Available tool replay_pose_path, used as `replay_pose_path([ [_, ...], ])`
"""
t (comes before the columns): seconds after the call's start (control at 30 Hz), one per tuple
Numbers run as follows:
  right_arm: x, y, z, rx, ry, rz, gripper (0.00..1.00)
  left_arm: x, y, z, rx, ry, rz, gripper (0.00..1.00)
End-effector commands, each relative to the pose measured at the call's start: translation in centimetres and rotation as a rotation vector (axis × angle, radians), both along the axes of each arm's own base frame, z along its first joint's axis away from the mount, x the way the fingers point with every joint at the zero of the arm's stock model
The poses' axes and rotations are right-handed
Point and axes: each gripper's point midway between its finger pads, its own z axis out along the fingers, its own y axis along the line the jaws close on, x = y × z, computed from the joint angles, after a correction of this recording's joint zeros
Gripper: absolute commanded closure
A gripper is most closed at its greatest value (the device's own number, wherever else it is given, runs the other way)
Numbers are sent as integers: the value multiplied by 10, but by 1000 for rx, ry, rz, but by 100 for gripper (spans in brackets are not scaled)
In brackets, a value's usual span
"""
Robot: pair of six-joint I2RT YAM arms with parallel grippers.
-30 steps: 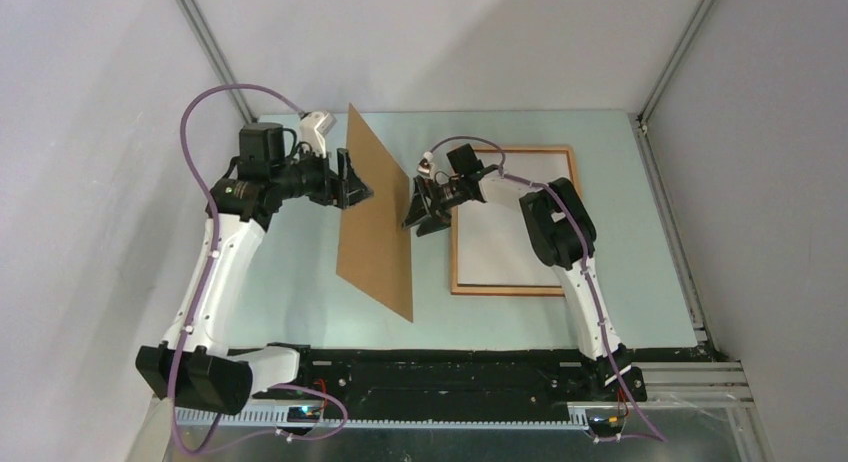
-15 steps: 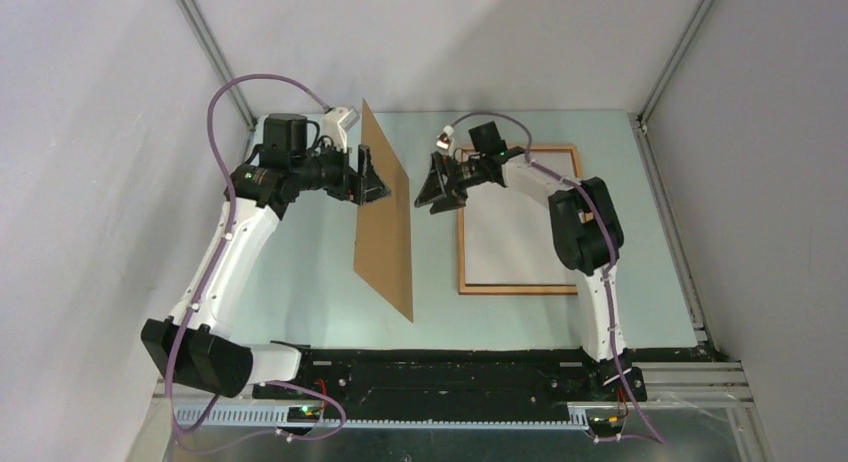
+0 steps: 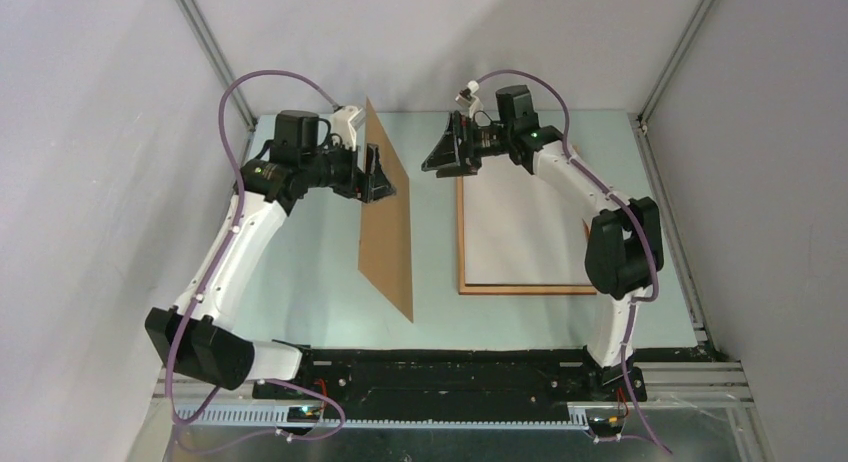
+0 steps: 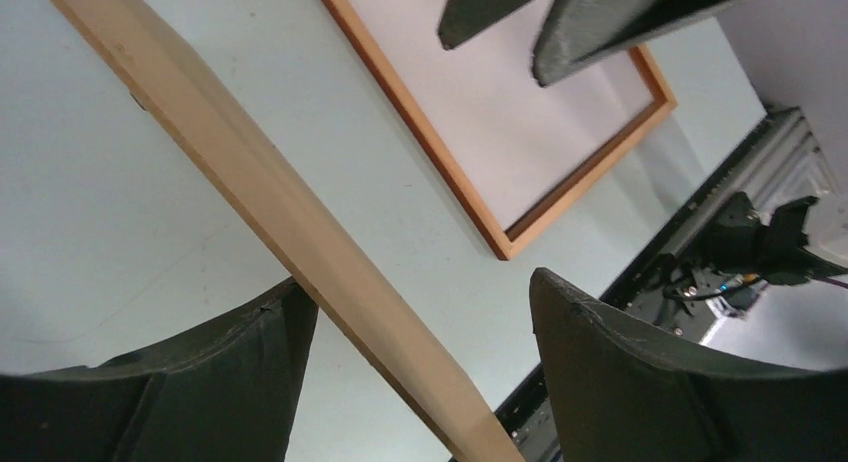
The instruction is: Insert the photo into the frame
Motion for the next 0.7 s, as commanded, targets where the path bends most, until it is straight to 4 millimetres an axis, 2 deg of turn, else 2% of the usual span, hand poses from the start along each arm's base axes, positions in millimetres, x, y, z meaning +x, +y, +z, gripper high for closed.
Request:
replay_pose_path([
  [0.0,-8,6,31,38,-28,-9,1,16,7,16,31,-68,75,20],
  [0.23,-8,12,41,54,-33,-6,1,17,-1,18,18,-66,35,22],
  [0.37,3,14,53,45,-64,-23,2,17,-2,18,16,-64,31,23],
  [0.4,5,15,49,35,-47,-27,2,17,-3,18,14,-65,29,23],
  [0.43,6,17,55,38,-50,-27,2,16,-3,19,12,-67,26,23],
  [0.67,13,32,58,28,-45,-22,3,7,-10,16,11,-67,-16,22],
])
